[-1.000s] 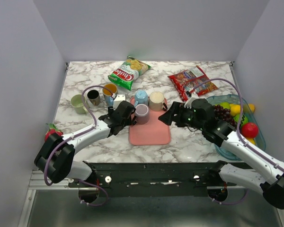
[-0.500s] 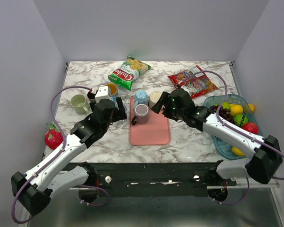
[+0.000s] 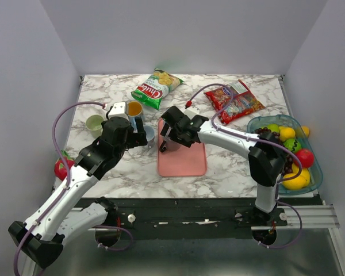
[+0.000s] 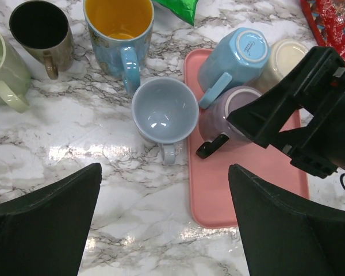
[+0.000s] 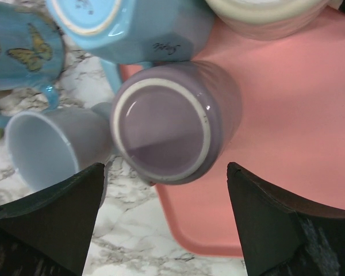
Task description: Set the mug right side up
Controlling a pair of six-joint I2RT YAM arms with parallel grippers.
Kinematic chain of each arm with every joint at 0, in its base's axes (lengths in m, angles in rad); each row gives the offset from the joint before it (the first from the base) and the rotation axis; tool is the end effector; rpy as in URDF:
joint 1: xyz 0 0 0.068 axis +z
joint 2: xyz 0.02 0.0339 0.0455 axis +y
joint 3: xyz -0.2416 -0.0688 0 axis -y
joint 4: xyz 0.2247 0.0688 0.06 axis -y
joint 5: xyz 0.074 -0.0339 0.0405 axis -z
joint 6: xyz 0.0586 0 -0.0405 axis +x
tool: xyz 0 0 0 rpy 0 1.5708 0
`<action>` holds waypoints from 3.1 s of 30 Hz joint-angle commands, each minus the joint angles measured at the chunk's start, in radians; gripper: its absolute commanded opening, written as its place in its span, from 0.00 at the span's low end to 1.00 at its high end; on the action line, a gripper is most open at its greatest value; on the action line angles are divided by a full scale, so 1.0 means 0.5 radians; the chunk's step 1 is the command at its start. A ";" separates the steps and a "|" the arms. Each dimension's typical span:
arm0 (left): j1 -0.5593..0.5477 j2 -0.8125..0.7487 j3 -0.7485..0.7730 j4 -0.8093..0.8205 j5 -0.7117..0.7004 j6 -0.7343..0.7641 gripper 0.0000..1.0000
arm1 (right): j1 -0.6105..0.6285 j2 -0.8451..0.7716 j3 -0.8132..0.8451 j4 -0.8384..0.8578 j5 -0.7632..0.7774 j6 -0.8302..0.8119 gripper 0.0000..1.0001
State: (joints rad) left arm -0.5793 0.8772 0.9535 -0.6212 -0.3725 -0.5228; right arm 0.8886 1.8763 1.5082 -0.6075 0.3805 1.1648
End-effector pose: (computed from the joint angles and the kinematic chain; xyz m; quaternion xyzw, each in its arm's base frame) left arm 0.1748 -0.0889 0.3096 -0.0667 0.8585 -0.1150 0.4953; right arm 0.2665 0.2936 0.2127 0.1842 0.9222 0.1528 0.3037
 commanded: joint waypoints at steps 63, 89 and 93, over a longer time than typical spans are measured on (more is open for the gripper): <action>0.385 -0.122 -0.269 0.172 0.628 0.183 0.99 | 0.232 0.328 0.254 -0.411 0.488 -0.449 0.54; 0.401 -0.092 -0.272 0.172 0.650 0.196 0.99 | 0.229 0.276 0.255 -0.378 0.381 -0.455 0.00; 0.401 -0.107 -0.260 0.178 0.653 0.184 0.99 | 0.229 0.003 -0.006 -0.169 0.187 -0.501 0.00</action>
State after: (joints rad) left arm -0.3859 0.8387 0.8253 -0.5472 -0.0662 -0.4374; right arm 0.9958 2.0144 1.6001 -0.8021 0.5636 0.9463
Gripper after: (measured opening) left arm 0.988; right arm 0.243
